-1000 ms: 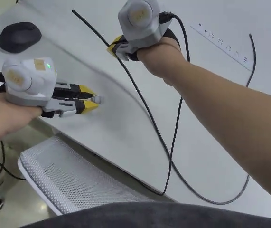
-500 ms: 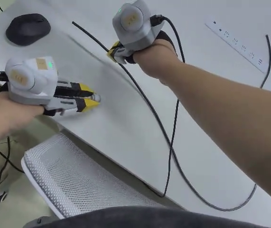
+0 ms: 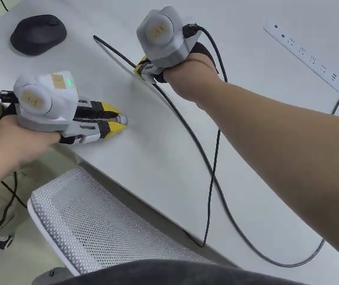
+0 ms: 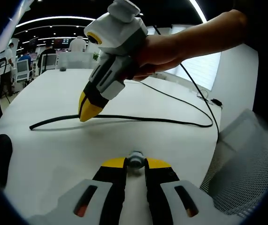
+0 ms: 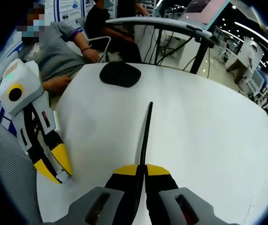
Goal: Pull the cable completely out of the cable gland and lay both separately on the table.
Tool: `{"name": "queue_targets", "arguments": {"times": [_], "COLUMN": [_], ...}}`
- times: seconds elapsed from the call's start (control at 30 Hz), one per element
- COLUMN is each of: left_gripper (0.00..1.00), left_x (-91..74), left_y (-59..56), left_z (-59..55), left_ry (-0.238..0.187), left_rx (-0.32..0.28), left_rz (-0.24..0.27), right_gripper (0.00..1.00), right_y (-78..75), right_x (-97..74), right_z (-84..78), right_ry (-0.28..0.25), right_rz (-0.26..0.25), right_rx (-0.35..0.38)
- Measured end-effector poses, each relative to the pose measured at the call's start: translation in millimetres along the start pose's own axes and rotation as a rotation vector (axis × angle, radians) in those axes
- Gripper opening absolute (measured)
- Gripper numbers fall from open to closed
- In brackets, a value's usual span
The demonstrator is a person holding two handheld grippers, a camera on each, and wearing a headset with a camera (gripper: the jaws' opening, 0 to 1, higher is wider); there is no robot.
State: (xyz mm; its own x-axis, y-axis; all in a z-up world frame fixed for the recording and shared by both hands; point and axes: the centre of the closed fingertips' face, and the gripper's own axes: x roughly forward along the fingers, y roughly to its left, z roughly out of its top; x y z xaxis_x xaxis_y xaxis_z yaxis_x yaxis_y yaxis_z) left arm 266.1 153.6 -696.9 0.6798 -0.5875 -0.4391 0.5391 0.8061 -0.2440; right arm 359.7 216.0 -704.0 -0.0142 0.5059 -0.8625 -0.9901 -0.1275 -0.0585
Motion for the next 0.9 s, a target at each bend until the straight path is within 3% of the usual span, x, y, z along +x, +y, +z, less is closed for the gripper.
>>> {"name": "queue_targets", "arguments": {"times": [0.33, 0.43, 0.73, 0.9], "left_gripper": [0.16, 0.16, 0.16, 0.17], "left_x": [0.1, 0.1, -0.2, -1.2], "left_y": [-5.9, -2.8, 0.5, -0.2], "left_z": [0.7, -4.2, -4.6, -3.1], "left_ry": [0.026, 0.074, 0.092, 0.095], "left_rx": [0.079, 0.123, 0.125, 0.134], "left_rz": [0.000, 0.016, 0.021, 0.022], "right_gripper": [0.00, 0.00, 0.03, 0.07], "right_y": [1.9, 1.9, -1.1, -3.5], "right_x": [3.1, 4.1, 3.0, -3.3], "right_z": [-1.3, -2.2, -3.3, 1.5], "right_ry": [0.006, 0.012, 0.034, 0.004], "right_rz": [0.005, 0.003, -0.017, -0.027], "right_rx": [0.006, -0.002, -0.034, 0.000]}}
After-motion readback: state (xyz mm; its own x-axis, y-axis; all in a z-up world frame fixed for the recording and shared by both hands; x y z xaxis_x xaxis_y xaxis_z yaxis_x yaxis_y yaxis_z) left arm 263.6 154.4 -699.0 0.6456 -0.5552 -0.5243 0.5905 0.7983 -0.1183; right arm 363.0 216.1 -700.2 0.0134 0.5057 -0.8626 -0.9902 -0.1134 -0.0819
